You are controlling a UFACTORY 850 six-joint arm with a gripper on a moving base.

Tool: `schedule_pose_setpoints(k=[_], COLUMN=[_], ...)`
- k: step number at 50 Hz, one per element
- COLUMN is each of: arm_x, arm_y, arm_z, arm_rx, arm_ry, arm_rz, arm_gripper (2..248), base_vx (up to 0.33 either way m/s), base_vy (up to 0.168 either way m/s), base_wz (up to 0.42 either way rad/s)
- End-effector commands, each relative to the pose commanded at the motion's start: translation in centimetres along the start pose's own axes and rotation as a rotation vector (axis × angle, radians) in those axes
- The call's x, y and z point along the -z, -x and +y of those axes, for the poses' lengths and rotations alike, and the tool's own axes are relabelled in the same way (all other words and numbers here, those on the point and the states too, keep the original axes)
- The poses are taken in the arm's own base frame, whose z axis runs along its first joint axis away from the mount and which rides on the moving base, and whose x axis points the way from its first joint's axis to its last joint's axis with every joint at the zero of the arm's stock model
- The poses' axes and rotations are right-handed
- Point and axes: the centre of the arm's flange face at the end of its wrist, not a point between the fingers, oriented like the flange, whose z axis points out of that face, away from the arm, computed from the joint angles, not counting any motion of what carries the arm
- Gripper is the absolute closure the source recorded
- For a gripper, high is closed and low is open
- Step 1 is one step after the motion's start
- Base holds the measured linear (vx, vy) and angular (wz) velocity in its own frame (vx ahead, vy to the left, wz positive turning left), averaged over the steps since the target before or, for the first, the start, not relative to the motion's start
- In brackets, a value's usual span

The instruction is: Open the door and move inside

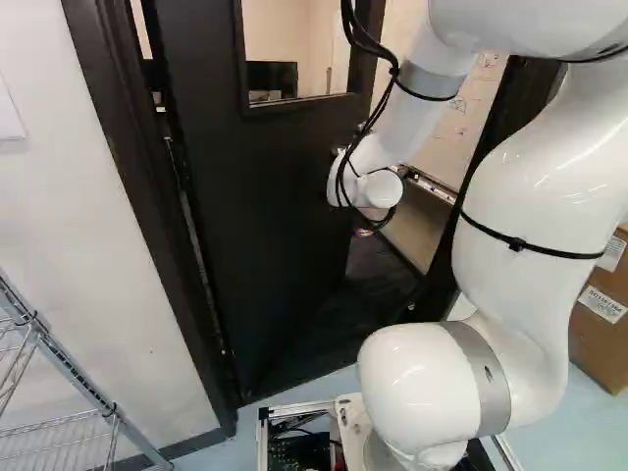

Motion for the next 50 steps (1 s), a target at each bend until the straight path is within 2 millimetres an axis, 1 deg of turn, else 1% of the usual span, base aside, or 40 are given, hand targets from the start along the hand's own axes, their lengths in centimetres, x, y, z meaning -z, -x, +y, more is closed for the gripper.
schedule_pose_setpoints(k=[9, 27, 38, 50], arm_x=[-0.4, -0.8, -1.9, -3.3], arm_y=[-0.2, -0.4, -1.0, -1.8], arm_z=[-0.2, -0.4, -1.0, -2.3], arm_rx=[0.002, 0.004, 0.011, 0.023], arm_ry=[-0.004, -0.007, -0.019, -0.039], arm_rz=[0.001, 0.002, 0.005, 0.01], arm_gripper=[3, 3, 3, 3], base_vx=[0.063, 0.0, 0.0, 0.0], base_vy=[0.032, 0.0, 0.0, 0.0], base_wz=[-0.007, 0.0, 0.0, 0.0])
